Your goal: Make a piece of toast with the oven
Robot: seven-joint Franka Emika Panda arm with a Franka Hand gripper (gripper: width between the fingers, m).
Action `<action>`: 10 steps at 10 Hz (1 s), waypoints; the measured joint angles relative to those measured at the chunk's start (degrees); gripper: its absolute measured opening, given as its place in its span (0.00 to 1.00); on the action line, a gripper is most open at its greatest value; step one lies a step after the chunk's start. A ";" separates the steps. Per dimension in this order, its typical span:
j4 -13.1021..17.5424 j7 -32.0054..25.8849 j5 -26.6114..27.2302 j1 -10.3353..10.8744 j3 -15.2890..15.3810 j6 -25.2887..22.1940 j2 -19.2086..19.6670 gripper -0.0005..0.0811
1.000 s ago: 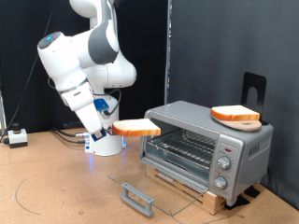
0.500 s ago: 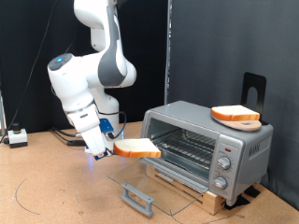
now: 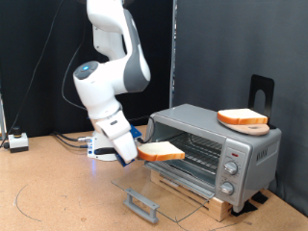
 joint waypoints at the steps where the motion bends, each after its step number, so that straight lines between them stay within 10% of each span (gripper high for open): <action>1: -0.76 2.06 -0.52 0.72 1.70 0.81 -0.82 0.49; 10: -6.64 13.54 -1.62 5.80 16.30 8.27 -7.26 0.49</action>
